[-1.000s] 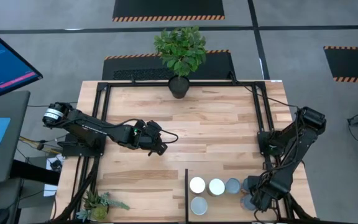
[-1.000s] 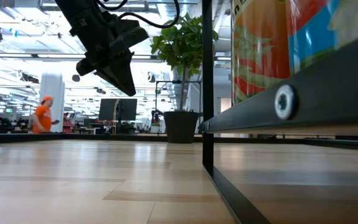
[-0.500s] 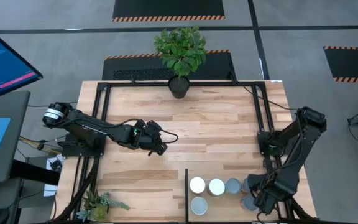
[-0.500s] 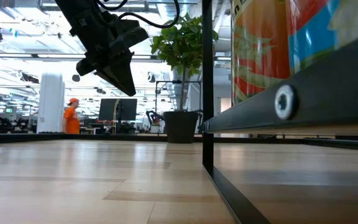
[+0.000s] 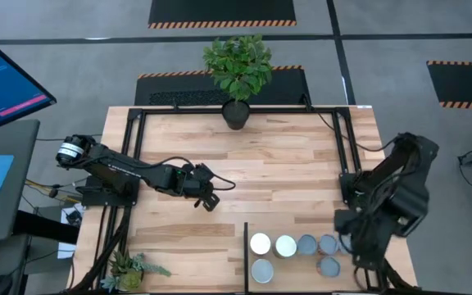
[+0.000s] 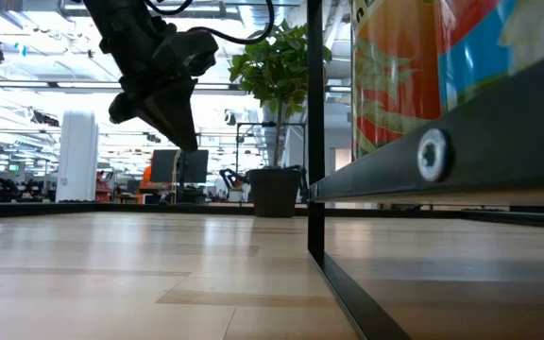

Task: Pick and place cans onto a shelf
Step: Return to Home Position

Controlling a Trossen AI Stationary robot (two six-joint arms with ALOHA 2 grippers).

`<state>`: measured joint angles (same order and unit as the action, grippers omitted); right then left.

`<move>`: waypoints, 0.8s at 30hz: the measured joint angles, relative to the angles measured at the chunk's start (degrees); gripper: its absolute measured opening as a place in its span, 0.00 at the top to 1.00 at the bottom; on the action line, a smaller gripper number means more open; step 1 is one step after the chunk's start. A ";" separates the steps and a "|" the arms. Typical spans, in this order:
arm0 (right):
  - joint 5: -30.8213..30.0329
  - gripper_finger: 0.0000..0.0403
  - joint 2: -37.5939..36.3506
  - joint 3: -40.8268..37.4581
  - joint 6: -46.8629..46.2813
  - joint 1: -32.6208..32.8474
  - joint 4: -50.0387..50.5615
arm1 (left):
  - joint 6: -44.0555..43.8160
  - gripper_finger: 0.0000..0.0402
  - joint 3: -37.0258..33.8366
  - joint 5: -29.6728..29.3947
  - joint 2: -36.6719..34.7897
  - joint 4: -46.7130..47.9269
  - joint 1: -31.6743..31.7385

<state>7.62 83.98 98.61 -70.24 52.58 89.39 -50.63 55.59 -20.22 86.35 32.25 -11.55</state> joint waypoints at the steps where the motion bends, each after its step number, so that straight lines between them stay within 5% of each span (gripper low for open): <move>1: 0.01 0.97 -0.43 1.34 0.06 -0.30 0.98 | -0.01 1.00 0.00 0.15 0.00 -0.02 0.00; 4: 3.12 0.97 -2.62 4.13 3.80 -1.31 -0.28 | -0.04 1.00 -0.01 -0.98 0.00 -0.12 0.09; 7: -2.49 0.97 -5.00 5.81 6.12 -1.43 -1.28 | 0.73 1.00 0.00 -4.26 0.00 -0.07 0.20; 15: -44.23 0.97 -14.58 6.88 25.72 -0.30 -6.93 | 3.21 1.00 0.00 -1.05 0.00 -0.56 0.54; 17: -50.53 0.97 -17.96 6.94 29.61 -0.31 -9.02 | 4.47 1.00 -0.02 -0.08 0.00 -1.38 0.83; 24: -51.76 0.97 -26.94 6.37 33.48 -3.32 -11.02 | 14.12 1.00 -0.01 2.55 -0.01 -9.28 2.08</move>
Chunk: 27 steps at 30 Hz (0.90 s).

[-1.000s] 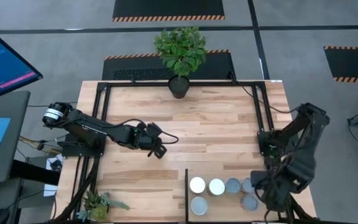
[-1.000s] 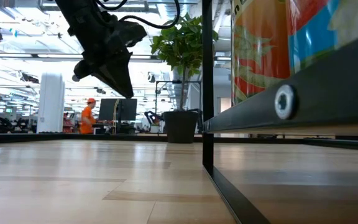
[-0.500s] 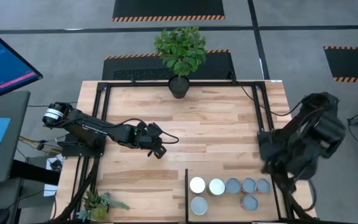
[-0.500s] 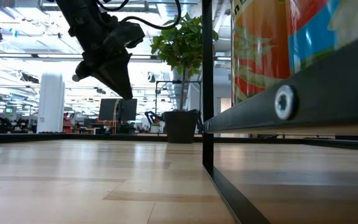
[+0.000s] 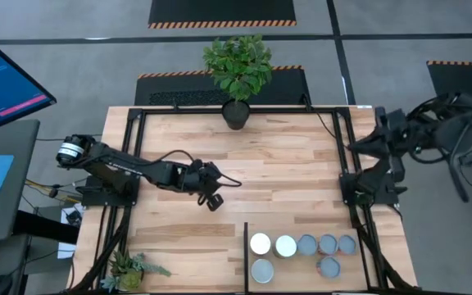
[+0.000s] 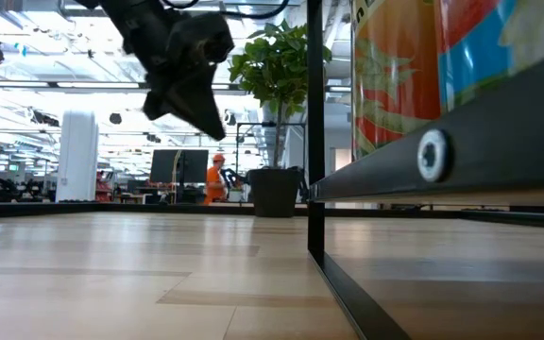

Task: Pick and place cans onto a shelf
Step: Return to Home Position

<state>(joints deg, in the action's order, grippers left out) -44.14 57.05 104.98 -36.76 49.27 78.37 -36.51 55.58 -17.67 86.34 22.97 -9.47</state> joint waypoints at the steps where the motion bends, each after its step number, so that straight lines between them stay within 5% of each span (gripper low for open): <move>1: -0.06 0.97 -1.05 -0.68 0.64 -0.17 -0.13 | 1.36 1.00 0.01 -0.03 0.01 -1.10 0.31; 8: 0.09 0.97 -8.29 -12.63 9.54 -0.28 -9.00 | 5.93 1.00 0.01 2.37 -0.01 -2.97 4.01; 22: 5.16 0.97 -35.60 -60.67 20.75 -0.21 -52.08 | 14.95 1.00 -0.01 -0.30 -11.05 -3.28 7.43; 27: 6.86 0.97 -42.03 -70.99 27.27 -0.23 -64.59 | 20.19 1.00 -0.01 -0.62 -15.96 -3.28 6.83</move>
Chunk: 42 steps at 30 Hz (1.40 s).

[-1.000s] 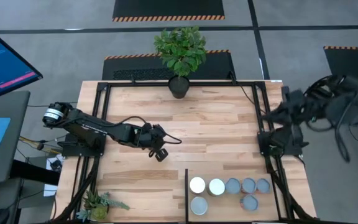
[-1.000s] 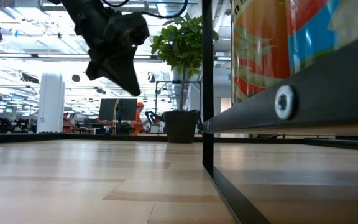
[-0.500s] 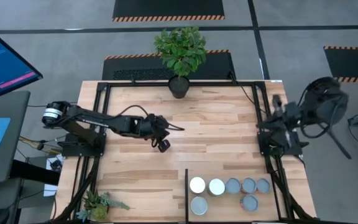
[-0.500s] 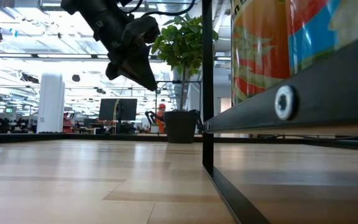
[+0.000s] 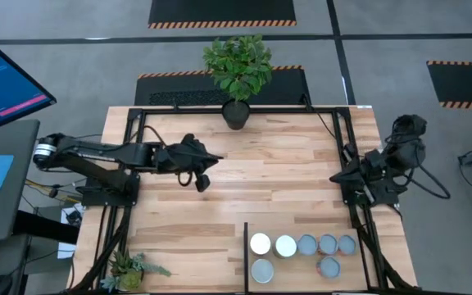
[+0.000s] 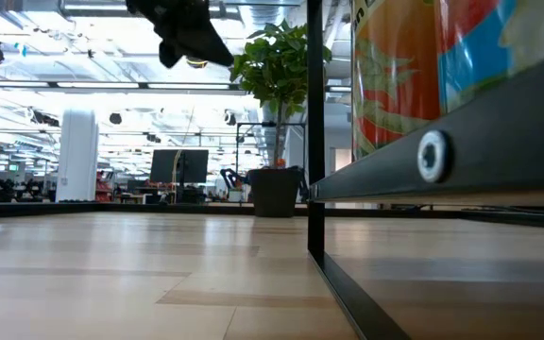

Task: Pick and place cans onto a shelf
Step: Return to Home Position

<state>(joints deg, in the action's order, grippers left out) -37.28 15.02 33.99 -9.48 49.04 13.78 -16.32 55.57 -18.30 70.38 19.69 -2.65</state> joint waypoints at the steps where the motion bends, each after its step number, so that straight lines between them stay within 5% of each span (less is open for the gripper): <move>1: 0.15 0.97 -0.90 -1.00 0.64 0.00 -1.14 | 0.26 1.00 0.00 -0.01 -0.67 0.16 0.01; 9: 0.26 0.97 -7.85 -6.42 0.57 -0.02 -2.20 | -5.62 1.00 -8.80 0.30 -9.33 -0.53 -1.58; 17: 0.09 0.97 -10.58 -13.97 0.52 -0.02 -7.04 | -7.04 1.00 -30.13 3.10 -20.76 -30.96 -4.86; 21: 1.15 0.97 -11.67 -18.64 2.35 -0.02 -14.43 | -7.86 1.00 -35.94 2.95 -24.10 -37.42 -5.19; 29: 11.33 0.97 -11.77 -33.03 6.56 -0.19 -38.49 | -8.29 1.00 -39.03 5.41 -27.94 -37.60 -5.23; 34: 14.67 0.97 -10.90 -33.41 7.55 -4.13 -39.36 | -5.40 1.00 -39.08 5.62 -27.74 -38.38 -5.23; 42: 29.79 0.97 -10.92 -33.41 9.02 -17.35 -37.61 | -0.49 1.00 -39.15 8.59 -24.09 -43.86 -5.23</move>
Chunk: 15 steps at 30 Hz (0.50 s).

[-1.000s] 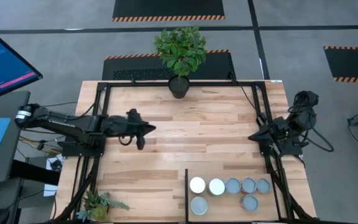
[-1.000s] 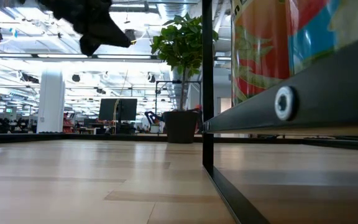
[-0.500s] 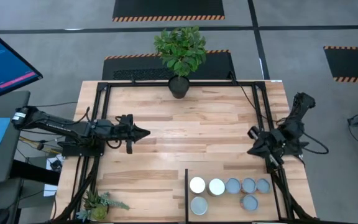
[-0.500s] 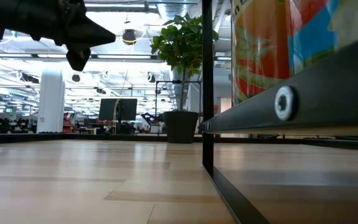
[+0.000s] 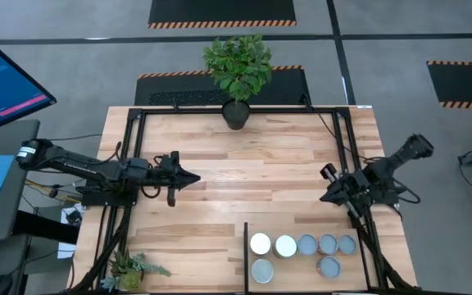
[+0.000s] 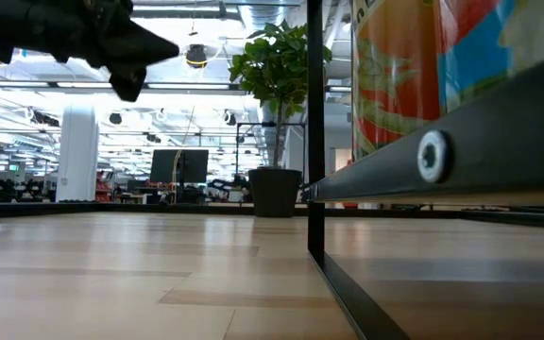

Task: Pick and place cans onto a shelf
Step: Return to Home Position

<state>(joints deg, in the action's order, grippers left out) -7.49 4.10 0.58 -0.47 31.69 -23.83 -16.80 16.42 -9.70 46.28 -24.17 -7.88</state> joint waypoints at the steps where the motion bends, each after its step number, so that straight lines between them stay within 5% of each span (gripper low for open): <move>1: 2.03 0.97 0.04 0.00 -1.51 -1.81 0.66 | -0.46 1.00 -0.03 0.01 -0.02 0.10 -0.13; 9: 16.97 0.97 1.51 0.00 -5.71 -12.61 4.33 | -0.69 1.00 -1.27 -4.24 -4.79 5.05 -1.99; 15: 19.84 0.97 1.48 0.00 -6.79 -19.29 7.69 | -2.79 1.00 -14.64 -5.36 -9.74 -15.74 -3.13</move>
<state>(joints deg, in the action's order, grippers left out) 12.35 5.58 0.58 -7.26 12.40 -16.14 -19.59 1.78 -15.06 36.54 -39.92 -11.01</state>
